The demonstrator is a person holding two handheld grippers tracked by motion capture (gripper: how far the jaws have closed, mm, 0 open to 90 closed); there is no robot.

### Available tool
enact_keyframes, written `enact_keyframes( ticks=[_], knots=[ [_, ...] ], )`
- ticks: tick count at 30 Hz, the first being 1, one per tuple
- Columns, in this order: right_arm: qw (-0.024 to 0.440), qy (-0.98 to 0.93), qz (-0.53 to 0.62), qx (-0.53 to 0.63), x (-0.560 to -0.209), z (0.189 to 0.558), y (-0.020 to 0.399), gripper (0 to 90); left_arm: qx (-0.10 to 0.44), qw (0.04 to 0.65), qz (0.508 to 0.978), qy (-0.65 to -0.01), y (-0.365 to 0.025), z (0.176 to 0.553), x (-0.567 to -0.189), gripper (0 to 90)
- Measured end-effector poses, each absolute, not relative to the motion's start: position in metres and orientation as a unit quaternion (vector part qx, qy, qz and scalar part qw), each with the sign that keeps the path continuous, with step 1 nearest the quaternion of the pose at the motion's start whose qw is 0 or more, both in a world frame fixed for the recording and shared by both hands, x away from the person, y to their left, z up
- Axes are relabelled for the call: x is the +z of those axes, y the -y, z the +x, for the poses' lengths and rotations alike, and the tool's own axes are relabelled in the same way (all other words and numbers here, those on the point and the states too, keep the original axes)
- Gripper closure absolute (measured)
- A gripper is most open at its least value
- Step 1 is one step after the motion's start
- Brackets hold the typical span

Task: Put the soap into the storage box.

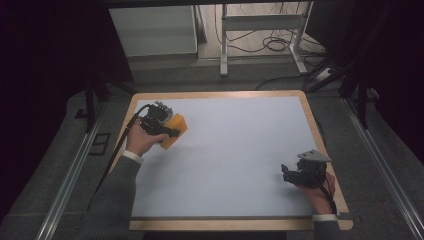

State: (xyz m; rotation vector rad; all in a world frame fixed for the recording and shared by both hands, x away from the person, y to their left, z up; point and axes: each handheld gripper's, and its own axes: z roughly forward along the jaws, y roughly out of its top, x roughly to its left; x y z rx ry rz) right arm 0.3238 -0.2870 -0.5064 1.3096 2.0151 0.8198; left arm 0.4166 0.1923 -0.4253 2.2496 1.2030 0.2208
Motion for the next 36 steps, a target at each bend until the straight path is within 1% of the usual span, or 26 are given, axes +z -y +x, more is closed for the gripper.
enact_keyframes(
  ticks=[18, 22, 28, 36],
  knots=[
    [0.3, -0.756, 0.495, 0.306, -0.506, 0.324, 0.289, 9.4, 0.08, 0.293, 0.826, -0.475, -0.2, 0.437, -0.421, 61.1],
    [0.299, -0.756, 0.496, 0.306, -0.507, 0.324, 0.289, 9.4, 0.079, 0.301, 0.814, -0.49, -0.206, 0.444, -0.42, 61.2],
    [0.3, -0.753, 0.5, 0.306, -0.506, 0.324, 0.29, 9.4, 0.08, 0.287, 0.811, -0.503, -0.214, 0.452, -0.423, 61.2],
    [0.299, -0.754, 0.5, 0.304, -0.507, 0.325, 0.29, 9.4, 0.076, 0.291, 0.798, -0.522, -0.222, 0.462, -0.427, 61.1]
  ],
)
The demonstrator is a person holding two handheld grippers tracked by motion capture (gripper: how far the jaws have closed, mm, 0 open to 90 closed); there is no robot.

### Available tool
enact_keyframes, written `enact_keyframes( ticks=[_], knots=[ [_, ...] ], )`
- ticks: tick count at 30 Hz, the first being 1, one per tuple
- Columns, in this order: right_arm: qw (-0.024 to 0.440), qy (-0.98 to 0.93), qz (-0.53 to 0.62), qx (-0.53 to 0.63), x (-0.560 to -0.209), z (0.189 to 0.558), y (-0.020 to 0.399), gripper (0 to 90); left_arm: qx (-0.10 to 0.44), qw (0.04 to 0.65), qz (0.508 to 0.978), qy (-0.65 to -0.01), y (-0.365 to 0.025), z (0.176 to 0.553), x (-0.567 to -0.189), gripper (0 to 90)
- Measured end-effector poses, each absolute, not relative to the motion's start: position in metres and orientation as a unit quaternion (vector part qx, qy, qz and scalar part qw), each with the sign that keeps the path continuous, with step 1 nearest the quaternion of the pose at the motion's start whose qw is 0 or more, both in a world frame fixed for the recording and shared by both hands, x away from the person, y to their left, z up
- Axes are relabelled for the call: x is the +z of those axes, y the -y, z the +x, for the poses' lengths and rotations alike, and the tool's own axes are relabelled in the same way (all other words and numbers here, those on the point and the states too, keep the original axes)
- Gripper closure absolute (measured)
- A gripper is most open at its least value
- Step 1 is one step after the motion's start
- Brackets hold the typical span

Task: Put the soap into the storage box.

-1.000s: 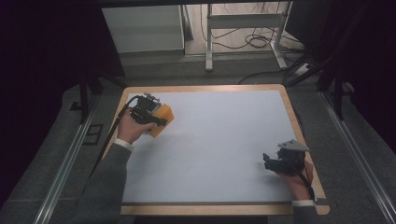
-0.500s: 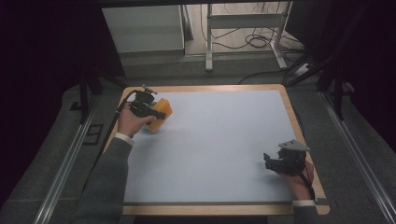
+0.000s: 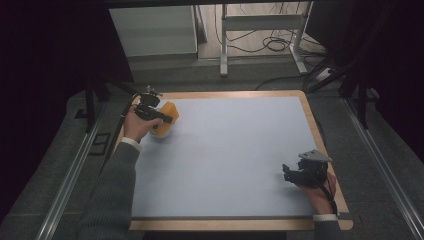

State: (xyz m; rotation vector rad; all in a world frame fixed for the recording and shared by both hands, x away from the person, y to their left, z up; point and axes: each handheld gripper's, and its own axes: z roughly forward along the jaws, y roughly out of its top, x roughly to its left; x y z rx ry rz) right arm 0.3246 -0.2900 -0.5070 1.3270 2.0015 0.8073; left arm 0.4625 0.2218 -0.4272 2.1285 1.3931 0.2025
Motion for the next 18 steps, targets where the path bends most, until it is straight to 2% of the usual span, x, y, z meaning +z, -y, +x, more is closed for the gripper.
enact_keyframes(
  ticks=[18],
  knots=[
    [0.301, -0.752, 0.502, 0.303, -0.507, 0.325, 0.292, 9.4, 0.085, 0.274, 0.793, -0.537, -0.235, 0.482, -0.418, 61.2]
  ],
)
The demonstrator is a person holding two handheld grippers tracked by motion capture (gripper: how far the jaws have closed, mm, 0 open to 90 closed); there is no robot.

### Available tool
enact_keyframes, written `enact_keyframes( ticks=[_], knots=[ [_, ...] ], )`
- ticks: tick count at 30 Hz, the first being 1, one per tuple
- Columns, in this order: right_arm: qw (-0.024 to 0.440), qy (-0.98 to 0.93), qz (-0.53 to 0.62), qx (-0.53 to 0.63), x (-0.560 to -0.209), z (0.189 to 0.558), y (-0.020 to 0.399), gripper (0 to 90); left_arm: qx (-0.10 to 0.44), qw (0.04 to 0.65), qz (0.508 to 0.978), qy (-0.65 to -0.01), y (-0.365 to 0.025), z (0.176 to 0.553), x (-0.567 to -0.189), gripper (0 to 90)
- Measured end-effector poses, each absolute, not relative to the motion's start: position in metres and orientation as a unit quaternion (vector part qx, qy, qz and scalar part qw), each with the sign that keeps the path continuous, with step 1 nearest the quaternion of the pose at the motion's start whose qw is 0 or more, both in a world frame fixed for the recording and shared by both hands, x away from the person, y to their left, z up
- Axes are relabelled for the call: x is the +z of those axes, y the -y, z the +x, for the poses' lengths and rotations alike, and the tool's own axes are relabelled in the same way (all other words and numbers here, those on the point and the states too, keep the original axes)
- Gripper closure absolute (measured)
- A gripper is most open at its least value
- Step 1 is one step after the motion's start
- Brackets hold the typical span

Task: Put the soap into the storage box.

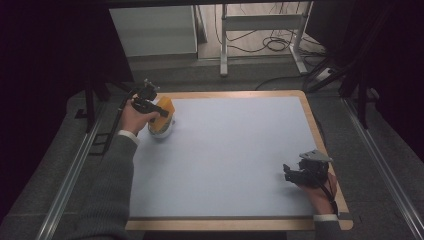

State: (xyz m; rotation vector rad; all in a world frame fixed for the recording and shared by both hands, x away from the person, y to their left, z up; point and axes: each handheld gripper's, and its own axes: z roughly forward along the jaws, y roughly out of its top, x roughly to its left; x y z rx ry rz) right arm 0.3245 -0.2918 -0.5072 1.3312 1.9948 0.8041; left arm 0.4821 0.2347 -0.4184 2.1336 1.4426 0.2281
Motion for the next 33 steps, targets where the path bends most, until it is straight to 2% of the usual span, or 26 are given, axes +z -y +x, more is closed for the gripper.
enact_keyframes(
  ticks=[18, 33],
  knots=[
    [0.298, -0.749, 0.509, 0.302, -0.508, 0.325, 0.296, 9.4, 0.106, 0.26, 0.768, -0.576, -0.243, 0.505, -0.433, 61.2],
    [0.3, -0.749, 0.508, 0.302, -0.508, 0.325, 0.297, 9.4, 0.084, 0.253, 0.752, -0.603, -0.244, 0.51, -0.458, 61.1]
  ],
)
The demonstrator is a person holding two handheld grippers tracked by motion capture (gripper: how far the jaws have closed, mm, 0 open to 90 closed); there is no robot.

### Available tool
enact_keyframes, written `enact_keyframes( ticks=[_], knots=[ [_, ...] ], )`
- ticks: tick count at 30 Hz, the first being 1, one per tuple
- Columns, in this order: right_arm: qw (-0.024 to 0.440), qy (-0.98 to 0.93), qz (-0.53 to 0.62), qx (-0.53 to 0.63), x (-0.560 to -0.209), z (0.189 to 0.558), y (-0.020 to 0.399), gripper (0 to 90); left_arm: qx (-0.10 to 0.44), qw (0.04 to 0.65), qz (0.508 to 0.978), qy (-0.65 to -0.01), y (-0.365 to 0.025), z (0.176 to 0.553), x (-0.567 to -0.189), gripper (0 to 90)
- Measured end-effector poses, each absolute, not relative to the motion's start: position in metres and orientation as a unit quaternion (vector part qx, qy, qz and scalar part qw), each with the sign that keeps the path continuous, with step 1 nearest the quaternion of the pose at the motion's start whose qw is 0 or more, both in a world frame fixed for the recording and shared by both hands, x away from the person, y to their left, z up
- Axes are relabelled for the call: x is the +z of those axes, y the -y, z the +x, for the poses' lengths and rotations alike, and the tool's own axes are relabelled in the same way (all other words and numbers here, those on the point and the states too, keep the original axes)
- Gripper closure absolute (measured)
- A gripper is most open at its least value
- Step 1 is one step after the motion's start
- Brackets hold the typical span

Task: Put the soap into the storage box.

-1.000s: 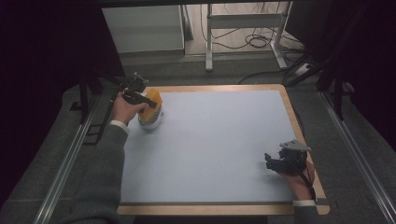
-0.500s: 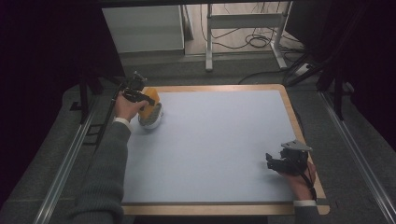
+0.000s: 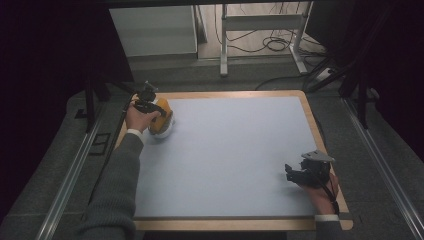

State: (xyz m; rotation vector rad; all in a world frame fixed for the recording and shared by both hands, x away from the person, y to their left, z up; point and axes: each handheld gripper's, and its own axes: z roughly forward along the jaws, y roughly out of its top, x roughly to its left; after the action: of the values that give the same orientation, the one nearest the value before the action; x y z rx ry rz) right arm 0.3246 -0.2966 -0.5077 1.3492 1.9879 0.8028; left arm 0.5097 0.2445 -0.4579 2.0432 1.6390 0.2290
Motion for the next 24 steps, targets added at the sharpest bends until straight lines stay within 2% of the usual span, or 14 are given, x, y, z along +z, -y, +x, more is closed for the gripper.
enact_keyframes(
  ticks=[6, 9, 13, 14, 18, 21, 24],
  knots=[
    [0.299, -0.749, 0.508, 0.302, -0.508, 0.325, 0.296, 9.4, 0.083, 0.253, 0.741, -0.617, -0.247, 0.511, -0.469, 60.9],
    [0.298, -0.749, 0.508, 0.302, -0.508, 0.325, 0.297, 9.4, 0.083, 0.274, 0.734, -0.615, -0.251, 0.508, -0.468, 59.7],
    [0.297, -0.75, 0.507, 0.303, -0.508, 0.325, 0.296, 9.4, 0.096, 0.287, 0.734, -0.608, -0.253, 0.503, -0.456, 53.7],
    [0.296, -0.75, 0.508, 0.303, -0.508, 0.325, 0.296, 9.4, 0.109, 0.286, 0.734, -0.606, -0.254, 0.5, -0.451, 47.8],
    [0.297, -0.752, 0.506, 0.302, -0.508, 0.325, 0.296, 9.4, 0.146, 0.299, 0.725, -0.603, -0.257, 0.493, -0.438, 33.3],
    [0.297, -0.752, 0.505, 0.302, -0.508, 0.325, 0.295, 9.4, 0.151, 0.321, 0.717, -0.6, -0.258, 0.487, -0.431, 30.5],
    [0.297, -0.752, 0.505, 0.302, -0.508, 0.325, 0.295, 9.4, 0.147, 0.344, 0.729, -0.573, -0.254, 0.476, -0.422, 27.2]
  ],
)
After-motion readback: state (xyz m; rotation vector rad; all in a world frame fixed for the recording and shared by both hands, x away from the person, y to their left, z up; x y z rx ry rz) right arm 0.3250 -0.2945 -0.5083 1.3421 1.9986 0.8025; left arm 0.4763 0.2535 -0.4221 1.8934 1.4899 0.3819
